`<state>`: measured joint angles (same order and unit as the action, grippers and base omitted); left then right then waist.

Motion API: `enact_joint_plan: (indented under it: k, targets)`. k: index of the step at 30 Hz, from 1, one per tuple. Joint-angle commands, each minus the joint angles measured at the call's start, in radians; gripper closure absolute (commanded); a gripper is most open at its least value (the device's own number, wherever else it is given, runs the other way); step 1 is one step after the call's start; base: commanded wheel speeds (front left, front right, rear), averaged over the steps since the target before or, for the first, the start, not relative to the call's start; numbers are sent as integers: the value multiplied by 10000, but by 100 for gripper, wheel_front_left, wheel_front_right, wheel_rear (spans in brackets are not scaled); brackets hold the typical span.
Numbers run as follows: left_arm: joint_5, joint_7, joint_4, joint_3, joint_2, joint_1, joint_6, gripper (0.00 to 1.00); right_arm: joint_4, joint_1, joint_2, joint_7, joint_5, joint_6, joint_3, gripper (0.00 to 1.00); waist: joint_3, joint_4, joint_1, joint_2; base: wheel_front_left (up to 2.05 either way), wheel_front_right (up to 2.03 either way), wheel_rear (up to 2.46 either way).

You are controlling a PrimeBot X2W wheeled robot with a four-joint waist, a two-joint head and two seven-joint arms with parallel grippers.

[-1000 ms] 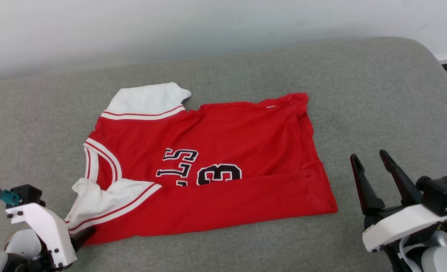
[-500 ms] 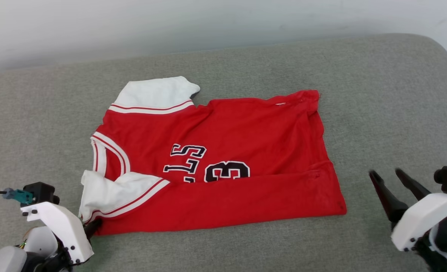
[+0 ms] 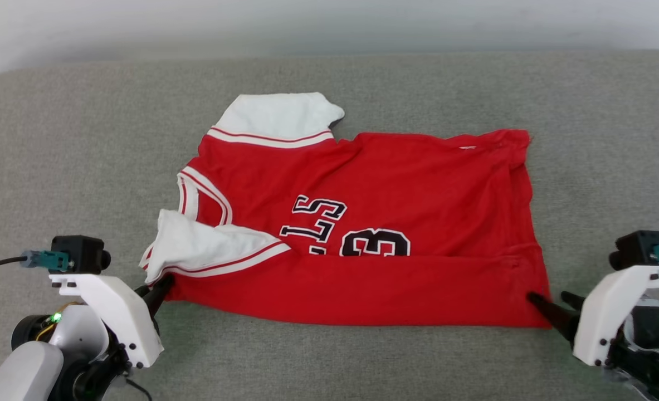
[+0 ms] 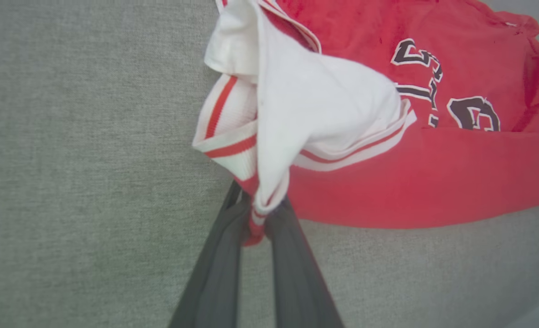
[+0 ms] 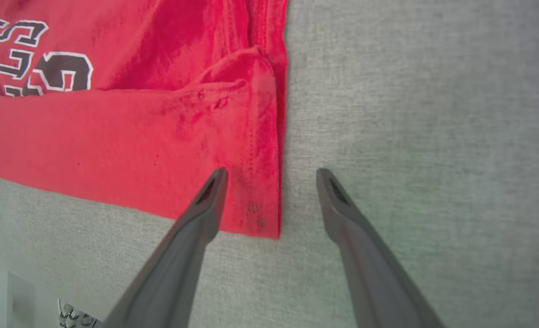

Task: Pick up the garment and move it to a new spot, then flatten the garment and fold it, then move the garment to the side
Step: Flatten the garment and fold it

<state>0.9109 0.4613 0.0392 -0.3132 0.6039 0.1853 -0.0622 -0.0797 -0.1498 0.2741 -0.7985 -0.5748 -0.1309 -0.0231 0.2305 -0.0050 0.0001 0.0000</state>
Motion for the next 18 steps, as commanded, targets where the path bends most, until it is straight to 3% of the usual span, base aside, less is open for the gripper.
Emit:
enact_joint_plan:
  k: [1, 7, 8, 10, 18]
  targets:
    - [-86, -54, -163, -27, -22, 130, -54, 100, -231, -260, -128, -25, -59, 4, 143, 0, 267, 204, -1, 0, 0, 0, 0]
    - [-176, -30, -386, -125, -56, 216, -105, 100, -1328, -615, -368, -147, -325, 4, 784, 0, 478, 355, -1, 0, 0, 0, 0]
    - [-185, -34, -397, -145, -67, 205, -114, 100, -1502, -638, -426, -163, -405, 2, 927, 18, 493, 368, -1, 0, 0, 0, 0]
    - [-165, -19, -405, -156, -78, 166, -131, 100, -1779, -663, -473, -144, -501, 1, 1193, 100, 511, 373, -1, 0, 0, 0, 0]
    - [-65, -80, -310, -103, 1, -222, -203, 100, -1763, -1204, 94, 468, -880, 1, 1715, 100, 94, 142, -1, 0, 0, 0, 0]
